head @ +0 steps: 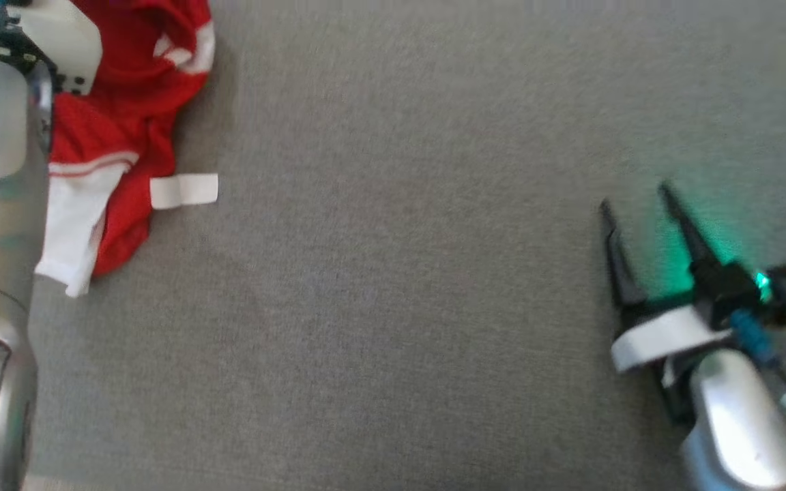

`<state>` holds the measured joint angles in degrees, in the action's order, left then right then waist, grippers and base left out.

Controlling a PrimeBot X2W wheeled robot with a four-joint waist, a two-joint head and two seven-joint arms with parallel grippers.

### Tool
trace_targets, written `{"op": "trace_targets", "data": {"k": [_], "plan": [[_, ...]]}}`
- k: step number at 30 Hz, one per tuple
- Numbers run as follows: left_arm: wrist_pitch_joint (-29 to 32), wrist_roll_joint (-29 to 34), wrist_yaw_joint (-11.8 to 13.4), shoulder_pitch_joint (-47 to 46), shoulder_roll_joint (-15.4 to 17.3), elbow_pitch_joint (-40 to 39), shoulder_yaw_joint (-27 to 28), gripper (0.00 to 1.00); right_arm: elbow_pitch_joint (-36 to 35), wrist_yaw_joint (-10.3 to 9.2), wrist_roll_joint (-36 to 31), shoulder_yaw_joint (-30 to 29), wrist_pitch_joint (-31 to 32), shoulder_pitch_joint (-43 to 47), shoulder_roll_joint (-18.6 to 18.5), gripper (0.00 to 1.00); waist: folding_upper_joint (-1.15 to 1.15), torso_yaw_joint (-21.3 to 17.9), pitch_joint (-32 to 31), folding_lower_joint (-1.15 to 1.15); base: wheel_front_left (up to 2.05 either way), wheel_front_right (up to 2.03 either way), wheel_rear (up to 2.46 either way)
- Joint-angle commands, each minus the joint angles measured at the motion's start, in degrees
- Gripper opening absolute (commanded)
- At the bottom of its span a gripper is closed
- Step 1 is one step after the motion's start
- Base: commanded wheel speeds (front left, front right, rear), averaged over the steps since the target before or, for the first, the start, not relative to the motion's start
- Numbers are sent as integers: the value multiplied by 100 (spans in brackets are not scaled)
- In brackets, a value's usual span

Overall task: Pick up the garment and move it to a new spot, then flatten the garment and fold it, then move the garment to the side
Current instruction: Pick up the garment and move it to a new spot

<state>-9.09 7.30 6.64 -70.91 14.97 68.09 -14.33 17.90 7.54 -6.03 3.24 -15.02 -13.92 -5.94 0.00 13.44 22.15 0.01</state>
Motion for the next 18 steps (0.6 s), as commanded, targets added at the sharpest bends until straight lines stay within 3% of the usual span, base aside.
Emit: {"op": "trace_targets", "data": {"k": [1, 8, 14, 18], "plan": [[-32, 47, -16, -183, 421, -155, 46, 0, -73, -5, 41, 172, 2, 201, 86, 100, 0, -307, -521, -1, 0, 0, 0], [-10, 239, -529, -400, 571, -420, -335, 0, 161, -5, 274, 348, 2, 502, 288, 100, 0, -1074, -1702, -1, 0, 0, 0], [92, 178, -1085, -527, 301, -845, -586, 0, 131, -5, 765, 457, 2, 813, 304, 100, 0, -1814, -2354, -1, 0, 0, 0], [187, 99, -1253, -597, 125, -1310, -736, 0, -6, -5, 925, 487, 2, 863, 305, 100, 0, -2309, -2481, -1, 0, 0, 0]]}}
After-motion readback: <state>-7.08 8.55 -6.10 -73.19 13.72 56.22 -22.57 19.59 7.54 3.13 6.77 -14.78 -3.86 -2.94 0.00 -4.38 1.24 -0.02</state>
